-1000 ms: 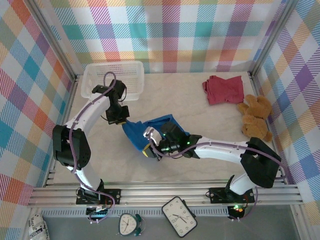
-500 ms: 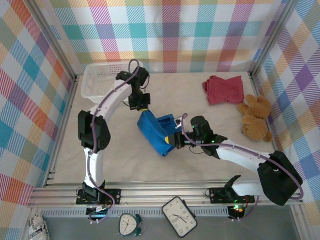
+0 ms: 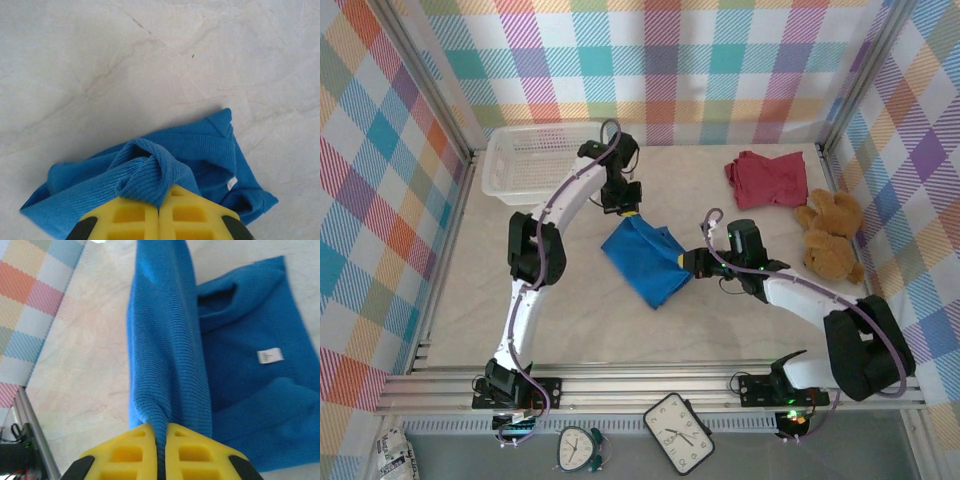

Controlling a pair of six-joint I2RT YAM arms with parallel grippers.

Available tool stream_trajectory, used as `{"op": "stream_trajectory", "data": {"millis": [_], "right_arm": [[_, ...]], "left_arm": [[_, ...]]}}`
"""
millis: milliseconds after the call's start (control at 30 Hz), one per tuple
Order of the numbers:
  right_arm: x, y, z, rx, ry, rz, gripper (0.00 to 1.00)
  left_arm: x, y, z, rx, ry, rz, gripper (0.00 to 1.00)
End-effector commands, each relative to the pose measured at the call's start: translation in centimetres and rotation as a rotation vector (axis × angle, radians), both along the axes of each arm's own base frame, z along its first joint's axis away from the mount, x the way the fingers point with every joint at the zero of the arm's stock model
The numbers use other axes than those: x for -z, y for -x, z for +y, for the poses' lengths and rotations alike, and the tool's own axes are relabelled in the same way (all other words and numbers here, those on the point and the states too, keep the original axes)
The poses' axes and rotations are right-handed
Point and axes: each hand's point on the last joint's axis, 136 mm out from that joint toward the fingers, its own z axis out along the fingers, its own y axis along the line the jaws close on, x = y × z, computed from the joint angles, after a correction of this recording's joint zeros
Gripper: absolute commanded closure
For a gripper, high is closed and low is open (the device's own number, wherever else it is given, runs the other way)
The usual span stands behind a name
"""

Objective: Fold and stack the tank tops

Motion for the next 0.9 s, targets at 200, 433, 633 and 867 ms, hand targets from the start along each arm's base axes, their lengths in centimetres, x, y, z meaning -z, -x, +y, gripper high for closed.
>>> {"op": "stream_trajectory", "data": {"millis": [200,433,633,867], "right_arm": [[3.4,-2.9,-2.5,0.056,0.063,0.027,0.84],[4.0,-4.1,-5.0,0.143,0.194,-0.003,0.63],[1.7,-2.0,-5.1,0.128,0.217,-0.056,0.54],[4.3,-0.4,-4.1,0.14,0.213,0.02,0.42]], "left_arm": [[0.0,-2.6,-2.9,0.004,0.087,-0.062,0.74],[-2.2,-2.7,-1.7,0.013,0.04,-0.124,0.6],[0.6,0.5,0.6,0.041,-0.058,-0.032,0.59],[5.5,3.4,2.6,0.043,-0.122,0.061,0.59]]}}
